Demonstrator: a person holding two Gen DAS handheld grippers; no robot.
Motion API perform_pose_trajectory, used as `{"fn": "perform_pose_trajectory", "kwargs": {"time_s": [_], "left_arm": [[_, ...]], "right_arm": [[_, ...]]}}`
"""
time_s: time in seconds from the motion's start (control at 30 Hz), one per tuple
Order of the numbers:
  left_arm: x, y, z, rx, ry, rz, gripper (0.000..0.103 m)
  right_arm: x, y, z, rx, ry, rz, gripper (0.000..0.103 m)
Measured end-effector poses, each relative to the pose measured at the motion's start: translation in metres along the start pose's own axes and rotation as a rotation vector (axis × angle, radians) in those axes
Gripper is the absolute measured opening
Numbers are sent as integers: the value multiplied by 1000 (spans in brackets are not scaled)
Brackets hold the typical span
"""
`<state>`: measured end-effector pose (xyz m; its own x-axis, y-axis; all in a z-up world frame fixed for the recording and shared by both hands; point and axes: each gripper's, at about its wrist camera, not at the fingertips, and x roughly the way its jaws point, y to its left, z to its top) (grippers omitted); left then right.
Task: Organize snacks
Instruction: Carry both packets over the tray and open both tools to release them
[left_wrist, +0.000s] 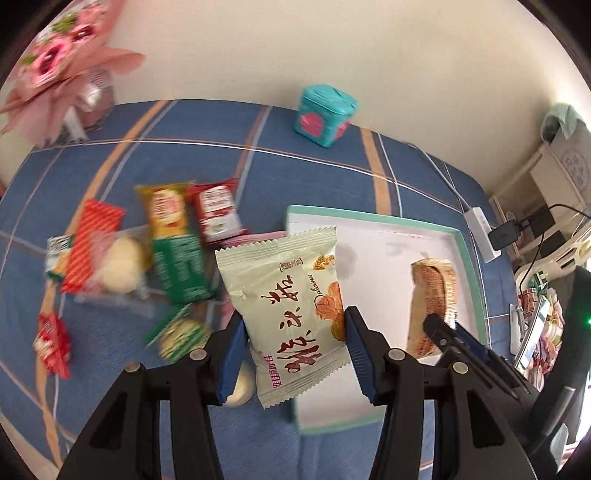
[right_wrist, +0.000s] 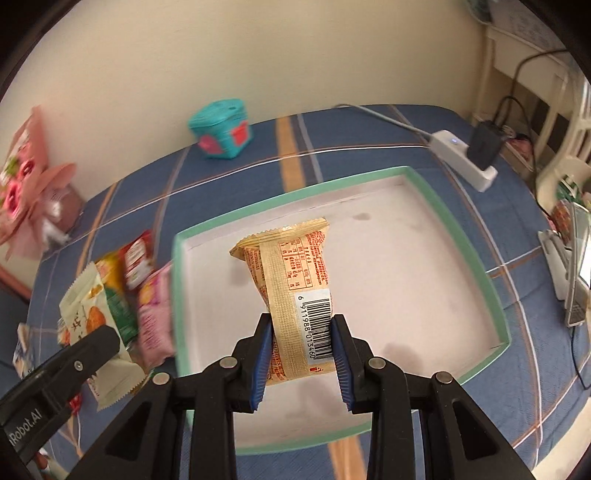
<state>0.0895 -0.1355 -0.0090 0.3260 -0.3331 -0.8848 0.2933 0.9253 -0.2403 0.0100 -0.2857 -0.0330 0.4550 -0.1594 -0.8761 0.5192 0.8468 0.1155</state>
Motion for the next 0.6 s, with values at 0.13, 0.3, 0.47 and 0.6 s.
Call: {"fn": "perform_pose_trajectory", "kwargs": {"time_s": [0.13, 0.3, 0.47, 0.6], "left_arm": [[23, -21, 15, 28, 5, -22, 54], [52, -41, 32, 71, 11, -27, 54], [76, -51, 44, 88, 21, -34, 54], [90, -55, 48, 93, 31, -49, 54]], "right_arm": [[11, -23, 17, 70, -18, -23, 33], [34, -46, 32, 106, -20, -78, 33], [57, -64, 44, 148, -9, -114, 33], [69, -67, 49, 144, -10, -136, 33]]}}
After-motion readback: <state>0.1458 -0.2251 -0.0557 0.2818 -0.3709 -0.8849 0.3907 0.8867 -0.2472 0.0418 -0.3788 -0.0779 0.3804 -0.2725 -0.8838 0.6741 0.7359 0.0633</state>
